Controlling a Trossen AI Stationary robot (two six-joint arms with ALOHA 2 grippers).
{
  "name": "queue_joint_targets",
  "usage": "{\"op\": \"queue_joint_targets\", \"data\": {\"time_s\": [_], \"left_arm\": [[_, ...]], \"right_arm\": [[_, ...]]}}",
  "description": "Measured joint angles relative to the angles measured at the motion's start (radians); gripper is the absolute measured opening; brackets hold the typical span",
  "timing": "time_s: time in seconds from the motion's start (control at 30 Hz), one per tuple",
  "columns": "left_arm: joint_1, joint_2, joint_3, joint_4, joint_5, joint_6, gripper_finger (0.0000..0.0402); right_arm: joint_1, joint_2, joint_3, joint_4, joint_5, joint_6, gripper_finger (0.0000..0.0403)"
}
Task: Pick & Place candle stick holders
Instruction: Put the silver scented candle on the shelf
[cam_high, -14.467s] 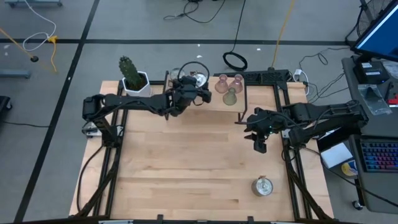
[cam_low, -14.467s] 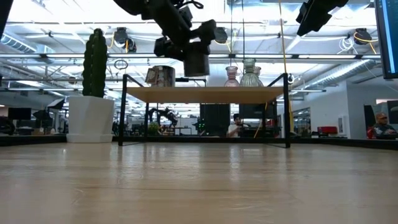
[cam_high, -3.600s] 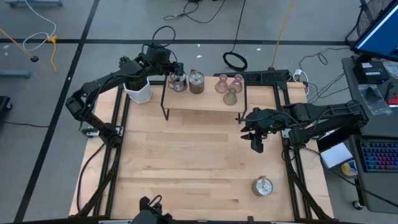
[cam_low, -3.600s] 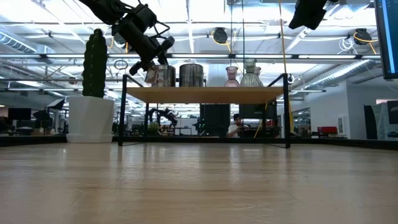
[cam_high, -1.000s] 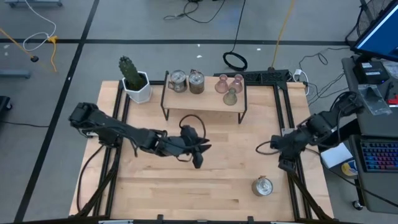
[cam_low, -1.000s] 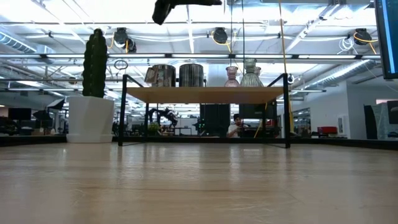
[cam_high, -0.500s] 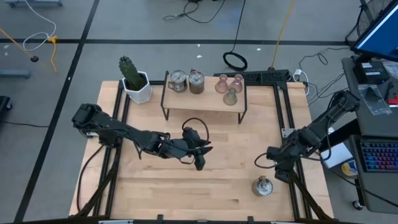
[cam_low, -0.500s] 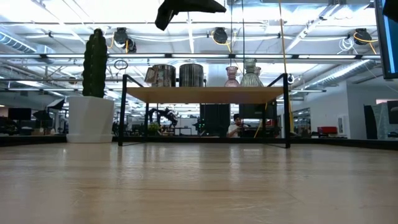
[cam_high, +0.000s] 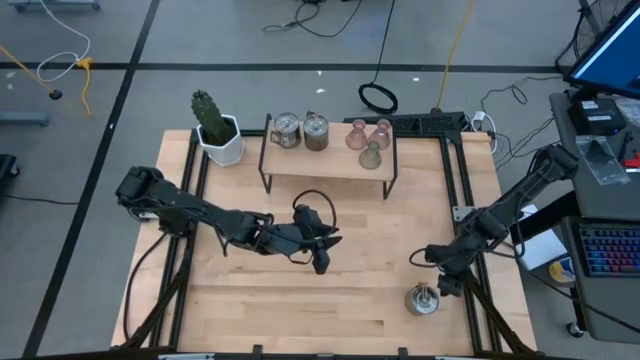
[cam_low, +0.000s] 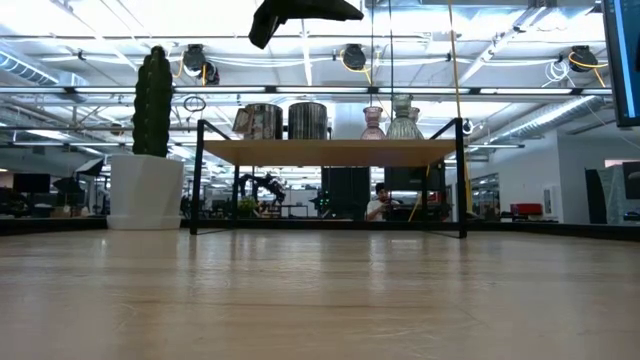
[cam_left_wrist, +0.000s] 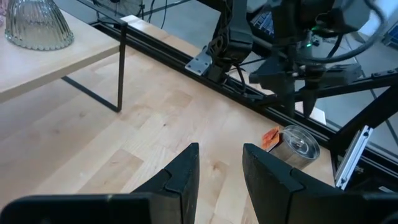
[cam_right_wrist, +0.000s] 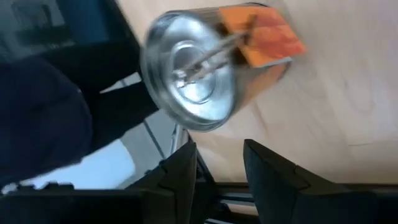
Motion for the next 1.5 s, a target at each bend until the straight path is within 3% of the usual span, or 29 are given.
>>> {"op": "queue_joint_targets", "data": {"time_s": [0.37, 0.57, 1.03, 1.5], "left_arm": [[0.000, 0.000, 0.000, -0.003, 0.000, 0.004, 0.0122], [-0.001, 0.000, 0.000, -0.003, 0.000, 0.004, 0.0122], [0.000, 0.000, 0.000, -0.027, 0.000, 0.006, 0.0122], [0.004, 0.000, 0.000, -0.026, -0.001, 0.023, 0.0122]], "right_arm": [[0.000, -0.030, -0.095, 0.014, -0.017, 0.169, 0.0126], [0.000, -0.044, -0.102, 0.083, -0.050, 0.140, 0.0126], [0.000, -0.111, -0.102, 0.095, 0.001, 0.181, 0.0130], [0.000, -0.112, -0.102, 0.099, -0.003, 0.169, 0.0236]]}}
